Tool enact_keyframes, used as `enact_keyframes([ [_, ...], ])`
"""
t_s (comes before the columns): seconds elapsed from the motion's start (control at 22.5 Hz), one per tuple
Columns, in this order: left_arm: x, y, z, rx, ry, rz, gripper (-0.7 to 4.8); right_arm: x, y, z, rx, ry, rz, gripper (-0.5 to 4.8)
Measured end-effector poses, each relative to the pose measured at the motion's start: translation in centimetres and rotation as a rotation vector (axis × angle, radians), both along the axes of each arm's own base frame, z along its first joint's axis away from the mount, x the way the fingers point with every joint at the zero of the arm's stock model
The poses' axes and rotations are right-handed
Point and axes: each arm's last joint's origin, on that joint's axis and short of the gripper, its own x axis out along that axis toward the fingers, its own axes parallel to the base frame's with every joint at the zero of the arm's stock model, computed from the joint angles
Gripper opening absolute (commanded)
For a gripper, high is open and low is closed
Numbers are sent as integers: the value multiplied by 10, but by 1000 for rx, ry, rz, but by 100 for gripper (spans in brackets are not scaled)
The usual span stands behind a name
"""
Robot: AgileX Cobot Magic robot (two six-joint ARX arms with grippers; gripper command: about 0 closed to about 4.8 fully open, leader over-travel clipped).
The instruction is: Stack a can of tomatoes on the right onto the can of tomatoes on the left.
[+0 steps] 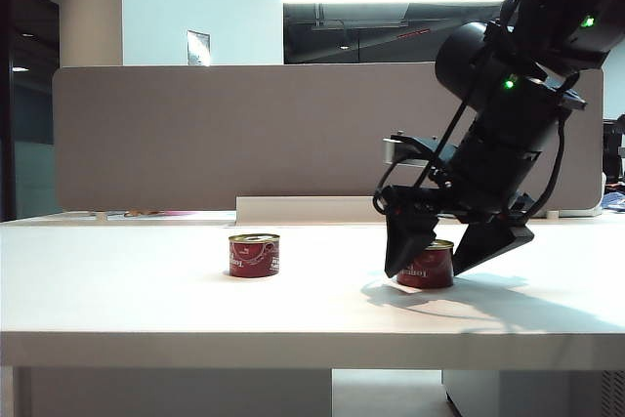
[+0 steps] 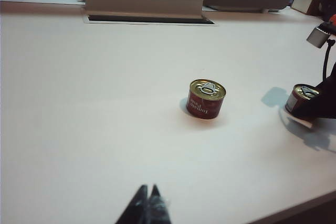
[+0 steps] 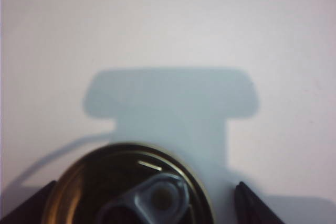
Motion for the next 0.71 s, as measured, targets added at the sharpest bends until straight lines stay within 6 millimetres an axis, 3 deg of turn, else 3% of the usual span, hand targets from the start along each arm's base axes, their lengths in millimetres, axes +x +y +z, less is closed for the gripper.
enact_keyframes([
  [0.4, 0, 0, 0, 0, 0, 0, -6, 1, 0, 1, 0, -13, -3, 172],
  [0.58, 0, 0, 0, 0, 0, 0, -6, 0, 1, 2, 1, -14, 0, 170],
  [0.71, 0, 0, 0, 0, 0, 0, -6, 1, 13, 22, 22, -56, 30, 170],
])
